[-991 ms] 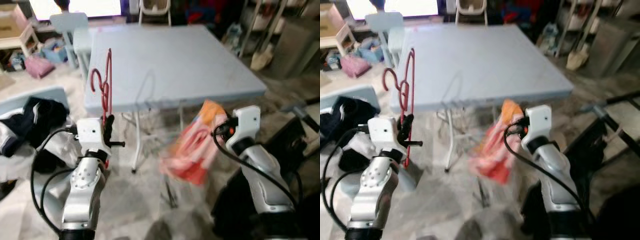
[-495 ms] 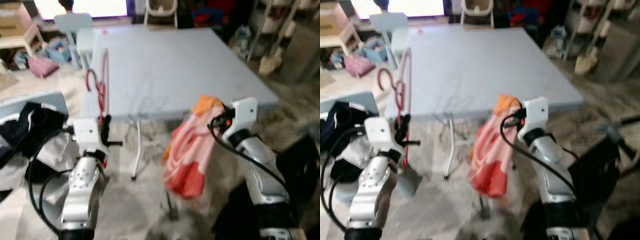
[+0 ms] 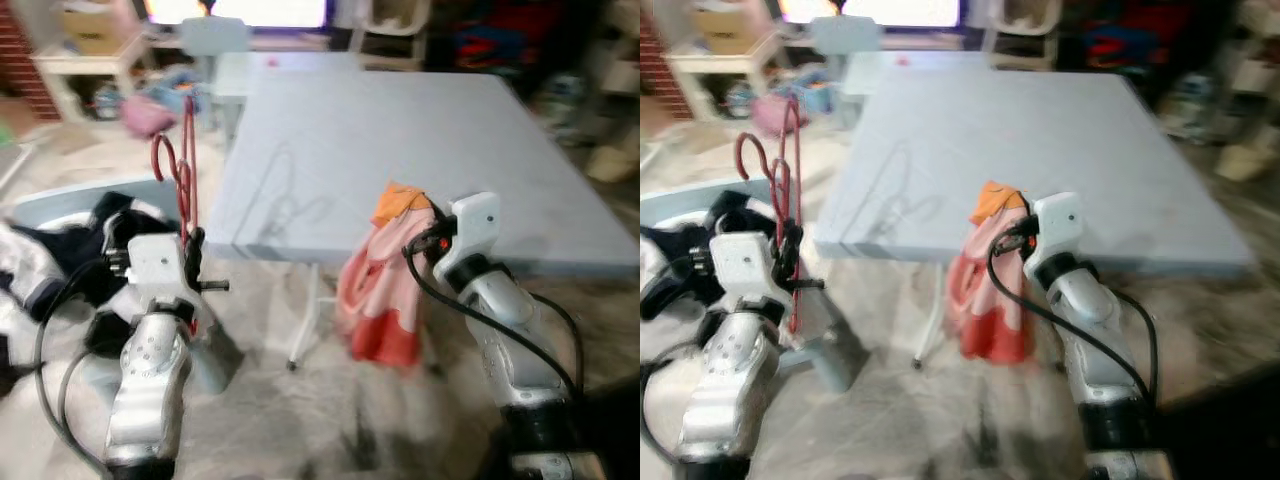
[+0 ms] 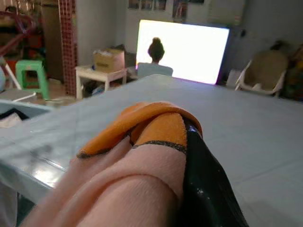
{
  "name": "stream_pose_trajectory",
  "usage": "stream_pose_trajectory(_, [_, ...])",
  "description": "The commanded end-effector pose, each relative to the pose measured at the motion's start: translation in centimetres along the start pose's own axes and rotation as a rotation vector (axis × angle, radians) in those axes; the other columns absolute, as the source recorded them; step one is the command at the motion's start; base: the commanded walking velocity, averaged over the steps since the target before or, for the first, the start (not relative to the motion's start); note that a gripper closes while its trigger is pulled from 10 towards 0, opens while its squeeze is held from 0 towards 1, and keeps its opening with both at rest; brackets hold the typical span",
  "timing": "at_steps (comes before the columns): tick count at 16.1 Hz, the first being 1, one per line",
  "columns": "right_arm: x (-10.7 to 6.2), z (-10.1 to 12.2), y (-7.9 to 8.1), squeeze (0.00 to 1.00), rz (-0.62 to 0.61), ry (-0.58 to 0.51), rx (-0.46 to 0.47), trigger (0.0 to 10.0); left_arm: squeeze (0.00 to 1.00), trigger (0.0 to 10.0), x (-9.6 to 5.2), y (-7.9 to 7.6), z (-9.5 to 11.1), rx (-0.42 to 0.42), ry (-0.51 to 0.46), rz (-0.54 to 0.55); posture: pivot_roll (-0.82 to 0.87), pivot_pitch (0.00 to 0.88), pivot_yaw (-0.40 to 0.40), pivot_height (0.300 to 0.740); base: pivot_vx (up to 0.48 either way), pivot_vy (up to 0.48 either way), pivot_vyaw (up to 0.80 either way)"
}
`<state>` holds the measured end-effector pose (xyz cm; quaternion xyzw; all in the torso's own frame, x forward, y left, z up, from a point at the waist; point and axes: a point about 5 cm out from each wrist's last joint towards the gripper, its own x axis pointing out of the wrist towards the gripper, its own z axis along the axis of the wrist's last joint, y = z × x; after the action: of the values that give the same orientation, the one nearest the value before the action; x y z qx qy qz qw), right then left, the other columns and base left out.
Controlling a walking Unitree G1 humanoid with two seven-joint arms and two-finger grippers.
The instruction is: Hang hanger
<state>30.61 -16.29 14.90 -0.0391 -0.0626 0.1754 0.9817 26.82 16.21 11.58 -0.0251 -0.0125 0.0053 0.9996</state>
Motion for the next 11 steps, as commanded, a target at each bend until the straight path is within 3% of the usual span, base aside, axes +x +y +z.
stream_pose_trajectory(1, [0.5, 1.1, 0.0, 0.0, -0.004, -0.049, -0.002, 10.0, 0.0, 10.0, 0.3, 0.3, 0.8, 0.016, -0.033, 0.001, -0.03, 0.0, -0.011, 0.74, 0.379, 0.24, 0.0])
stream_pose_trajectory(8, [1.2, 1.9, -0.4, 0.0, -0.038, -0.086, 0.004, 10.0, 0.0, 10.0, 0.3, 0.3, 0.9, 0.014, -0.03, -0.002, -0.02, 0.0, -0.013, 0.74, 0.39, 0.069, 0.0])
stream_pose_trajectory(11, [2.2, 2.9, -1.3, 0.0, -0.149, -0.114, -0.033, 10.0, 0.0, 10.0, 0.3, 0.1, 0.6, 0.017, -0.008, -0.011, -0.01, 0.0, -0.018, 0.74, 0.23, 0.0, 0.0])
